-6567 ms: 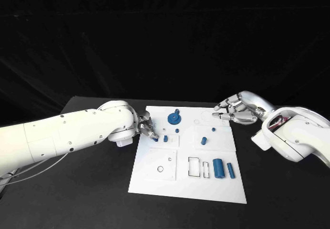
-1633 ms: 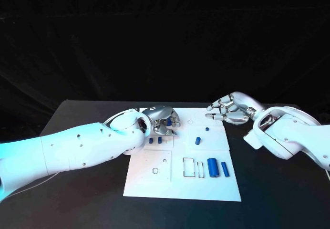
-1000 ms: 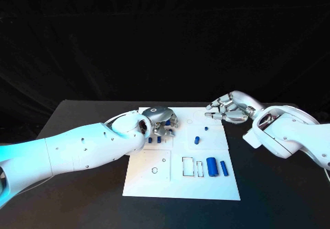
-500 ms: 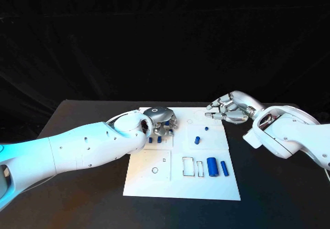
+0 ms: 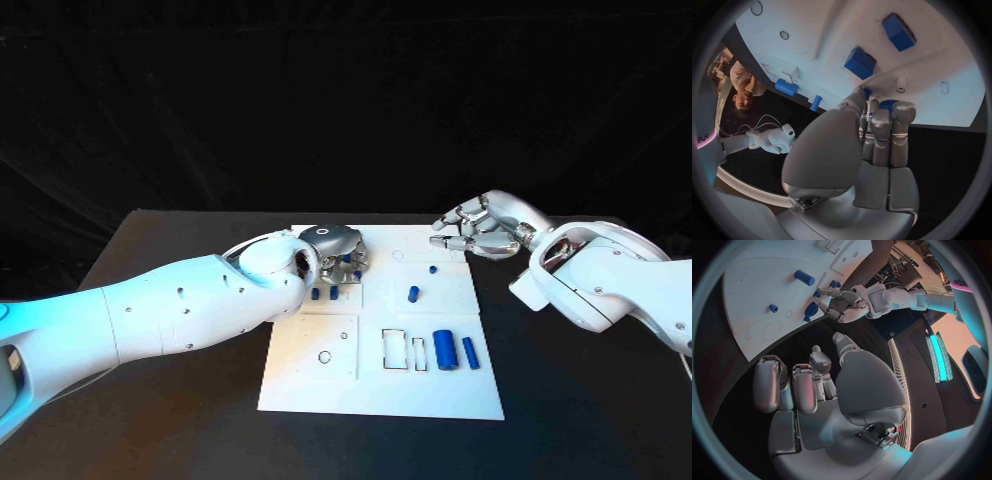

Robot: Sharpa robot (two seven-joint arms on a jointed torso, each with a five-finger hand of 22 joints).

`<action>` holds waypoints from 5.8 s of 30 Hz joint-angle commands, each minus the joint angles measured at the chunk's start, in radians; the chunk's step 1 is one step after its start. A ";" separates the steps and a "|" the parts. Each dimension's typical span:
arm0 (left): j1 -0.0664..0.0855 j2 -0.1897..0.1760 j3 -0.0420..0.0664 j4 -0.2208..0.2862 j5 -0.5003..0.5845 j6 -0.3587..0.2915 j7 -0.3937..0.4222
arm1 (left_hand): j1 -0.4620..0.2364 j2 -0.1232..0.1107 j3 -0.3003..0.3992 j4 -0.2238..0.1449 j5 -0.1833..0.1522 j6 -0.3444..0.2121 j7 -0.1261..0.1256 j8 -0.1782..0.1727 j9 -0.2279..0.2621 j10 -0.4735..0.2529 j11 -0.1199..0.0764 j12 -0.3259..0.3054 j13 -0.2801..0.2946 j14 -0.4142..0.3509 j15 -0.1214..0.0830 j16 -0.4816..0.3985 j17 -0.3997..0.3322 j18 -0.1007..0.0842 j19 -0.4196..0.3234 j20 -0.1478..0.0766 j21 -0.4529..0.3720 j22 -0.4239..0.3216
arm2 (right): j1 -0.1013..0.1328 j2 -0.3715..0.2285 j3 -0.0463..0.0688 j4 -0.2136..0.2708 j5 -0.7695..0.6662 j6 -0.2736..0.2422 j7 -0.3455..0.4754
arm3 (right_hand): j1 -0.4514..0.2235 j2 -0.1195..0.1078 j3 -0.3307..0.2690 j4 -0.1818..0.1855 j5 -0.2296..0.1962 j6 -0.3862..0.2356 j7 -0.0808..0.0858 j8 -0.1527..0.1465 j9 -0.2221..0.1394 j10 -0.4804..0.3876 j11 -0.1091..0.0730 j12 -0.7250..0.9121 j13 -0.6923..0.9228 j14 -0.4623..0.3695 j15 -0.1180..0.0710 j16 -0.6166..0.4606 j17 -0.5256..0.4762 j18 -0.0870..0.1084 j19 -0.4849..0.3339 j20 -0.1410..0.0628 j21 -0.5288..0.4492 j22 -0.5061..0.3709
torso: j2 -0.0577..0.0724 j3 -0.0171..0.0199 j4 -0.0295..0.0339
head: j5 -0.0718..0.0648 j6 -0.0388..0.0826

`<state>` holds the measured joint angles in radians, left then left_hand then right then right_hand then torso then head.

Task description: Assemble the parts on the task board

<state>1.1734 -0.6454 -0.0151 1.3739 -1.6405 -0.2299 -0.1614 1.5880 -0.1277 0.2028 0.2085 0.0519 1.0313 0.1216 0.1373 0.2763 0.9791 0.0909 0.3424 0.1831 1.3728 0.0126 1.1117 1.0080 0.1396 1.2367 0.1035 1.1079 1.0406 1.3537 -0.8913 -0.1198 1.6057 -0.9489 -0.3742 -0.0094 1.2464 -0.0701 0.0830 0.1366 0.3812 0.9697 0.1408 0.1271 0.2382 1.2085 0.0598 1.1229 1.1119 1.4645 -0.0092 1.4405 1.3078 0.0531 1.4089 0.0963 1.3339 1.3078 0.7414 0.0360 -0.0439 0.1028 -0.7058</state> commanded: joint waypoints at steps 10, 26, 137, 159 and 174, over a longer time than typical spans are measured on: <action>0.000 0.011 0.001 -0.006 -0.008 0.026 -0.005 | 0.005 -0.010 0.025 0.000 0.000 0.014 0.001 -0.019 -0.009 0.025 -0.002 -0.019 -0.014 0.016 0.001 0.029 0.018 -0.022 0.020 0.003 0.035 0.034 | -0.001 0.000 0.000 0.002 -0.003 0.009 0.007 | 0.004 0.009 -0.007 0.000 0.006 -0.003 0.001 0.006 0.001 -0.001 -0.001 0.000 0.001 0.050 -0.005 -0.005 0.031 0.010 -0.001 -0.001 -0.002 0.085 | 0.000 -0.0002 0.0003 | -0.001 -0.002; 0.000 0.018 0.001 -0.009 0.004 0.056 0.001 | 0.025 0.007 0.102 -0.023 0.001 0.079 -0.002 -0.027 -0.020 0.154 -0.031 -0.055 -0.032 0.059 -0.023 0.120 0.094 -0.043 0.077 -0.015 0.138 0.146 | -0.001 -0.001 0.000 0.002 -0.003 0.009 0.008 | 0.004 0.009 -0.007 0.000 0.006 -0.003 0.001 0.006 0.001 -0.001 -0.001 0.000 0.001 0.050 -0.005 -0.005 0.031 0.010 -0.001 -0.001 -0.002 0.085 | 0.000 0.0000 -0.0003 | 0.000 -0.004; 0.007 -0.115 0.043 0.054 0.085 0.115 -0.009 | -0.046 -0.072 0.284 -0.074 0.247 0.097 0.016 -0.071 -0.050 0.221 -0.018 -0.177 -0.040 0.055 -0.016 0.132 0.071 -0.049 0.073 -0.012 0.195 0.207 | -0.003 0.000 0.000 0.000 -0.004 0.004 0.009 | 0.005 0.010 -0.009 0.002 0.008 -0.001 0.000 0.009 0.002 0.003 -0.002 0.002 0.002 0.050 -0.005 -0.006 0.029 0.011 -0.002 -0.001 -0.006 0.084 | 0.000 -0.0001 -0.0002 | 0.005 0.004; 0.007 -0.111 0.043 0.043 0.092 0.131 -0.007 | -0.067 -0.076 0.278 -0.071 0.245 0.101 0.010 -0.069 -0.051 0.222 -0.020 -0.184 -0.037 0.054 -0.017 0.132 0.067 -0.050 0.075 -0.012 0.198 0.211 | -0.004 0.000 0.000 -0.002 -0.004 0.004 0.009 | 0.005 0.010 -0.009 0.002 0.008 -0.001 0.000 0.009 0.002 0.003 -0.002 0.002 0.002 0.050 -0.005 -0.006 0.029 0.011 -0.002 -0.001 -0.006 0.084 | 0.000 -0.0002 0.0004 | 0.004 0.001; 0.007 -0.110 0.043 0.041 0.094 0.135 -0.014 | -0.079 -0.080 0.275 -0.073 0.246 0.075 0.012 -0.076 -0.059 0.210 -0.018 -0.198 -0.036 0.048 -0.015 0.129 0.057 -0.048 0.067 -0.011 0.191 0.204 | -0.004 0.001 0.000 -0.002 -0.004 0.003 0.009 | 0.005 0.010 -0.009 0.002 0.008 -0.001 0.000 0.009 0.002 0.003 -0.002 0.002 0.002 0.050 -0.005 -0.006 0.029 0.011 -0.002 -0.001 -0.006 0.084 | 0.000 0.0002 -0.0003 | 0.005 0.001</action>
<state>1.1801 -0.7570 0.0271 1.4146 -1.5511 -0.1095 -0.1707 1.5196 -0.2064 0.4812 0.1341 0.2982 1.1141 0.1346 0.0650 0.2183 1.1934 0.0730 0.1494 0.1474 1.4244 -0.0036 1.2442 1.0665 0.1095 1.3075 0.0897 1.3041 1.2464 1.3502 -0.8908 -0.1198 1.6033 -0.9486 -0.3741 -0.0076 1.2503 -0.0662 0.0803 0.1393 0.3851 0.9697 0.1408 0.1311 0.2384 1.2099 0.0611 1.1230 1.1127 1.4646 -0.0092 1.4405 1.3081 0.0530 1.4089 0.0963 1.3339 1.3080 0.7411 0.0358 -0.0439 0.1080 -0.7044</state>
